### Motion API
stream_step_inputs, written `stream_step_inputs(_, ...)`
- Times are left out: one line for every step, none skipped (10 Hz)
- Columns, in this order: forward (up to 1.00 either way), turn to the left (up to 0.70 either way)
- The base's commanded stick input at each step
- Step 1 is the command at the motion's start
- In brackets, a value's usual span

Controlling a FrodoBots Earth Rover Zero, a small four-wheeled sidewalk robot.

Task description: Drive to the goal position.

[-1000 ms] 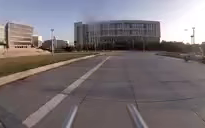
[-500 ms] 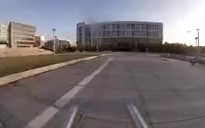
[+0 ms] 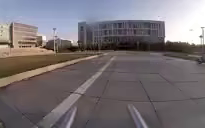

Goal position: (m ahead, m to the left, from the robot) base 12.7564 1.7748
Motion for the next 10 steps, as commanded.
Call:
stream_step_inputs(0.70, 0.00)
stream_step_inputs(0.70, 0.00)
stream_step_inputs(0.70, 0.00)
stream_step_inputs(0.70, 0.00)
stream_step_inputs(0.70, 0.00)
stream_step_inputs(0.70, 0.00)
stream_step_inputs(0.70, 0.00)
stream_step_inputs(0.70, 0.00)
stream_step_inputs(0.70, 0.00)
stream_step_inputs(0.70, 0.00)
